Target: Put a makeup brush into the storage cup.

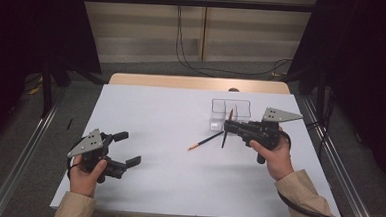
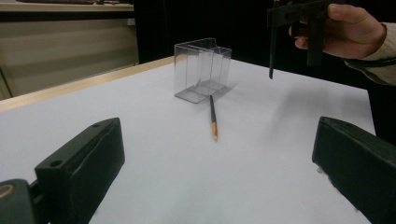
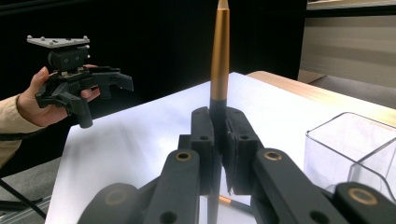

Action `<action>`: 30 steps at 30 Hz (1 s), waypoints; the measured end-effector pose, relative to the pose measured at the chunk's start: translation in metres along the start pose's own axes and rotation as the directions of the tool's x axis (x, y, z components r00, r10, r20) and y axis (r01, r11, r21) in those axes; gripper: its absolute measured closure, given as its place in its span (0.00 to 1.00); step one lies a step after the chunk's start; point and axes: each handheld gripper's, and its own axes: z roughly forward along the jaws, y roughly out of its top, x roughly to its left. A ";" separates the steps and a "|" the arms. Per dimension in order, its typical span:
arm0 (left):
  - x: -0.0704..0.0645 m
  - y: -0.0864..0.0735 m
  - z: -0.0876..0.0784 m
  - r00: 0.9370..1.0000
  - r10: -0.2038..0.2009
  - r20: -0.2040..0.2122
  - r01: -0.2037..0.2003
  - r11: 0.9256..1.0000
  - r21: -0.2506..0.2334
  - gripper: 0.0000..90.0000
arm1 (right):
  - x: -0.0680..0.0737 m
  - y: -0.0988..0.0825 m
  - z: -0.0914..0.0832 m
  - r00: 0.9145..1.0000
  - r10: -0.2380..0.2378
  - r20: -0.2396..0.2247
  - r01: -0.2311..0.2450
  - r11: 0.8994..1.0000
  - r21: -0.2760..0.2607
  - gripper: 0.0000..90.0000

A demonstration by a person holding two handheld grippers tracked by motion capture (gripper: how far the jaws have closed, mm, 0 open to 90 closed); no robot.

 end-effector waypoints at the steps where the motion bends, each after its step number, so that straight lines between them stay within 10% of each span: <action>1: 0.000 0.000 -0.001 1.000 -0.005 -0.003 0.005 1.000 -0.004 0.03 | 0.000 0.000 0.000 1.000 0.001 -0.001 -0.001 1.000 -0.001 0.93; 30: 0.001 -0.007 -0.014 0.999 -0.002 -0.043 0.002 1.000 0.004 0.03 | -0.014 0.010 0.000 0.999 -0.010 0.038 0.009 1.000 0.008 0.93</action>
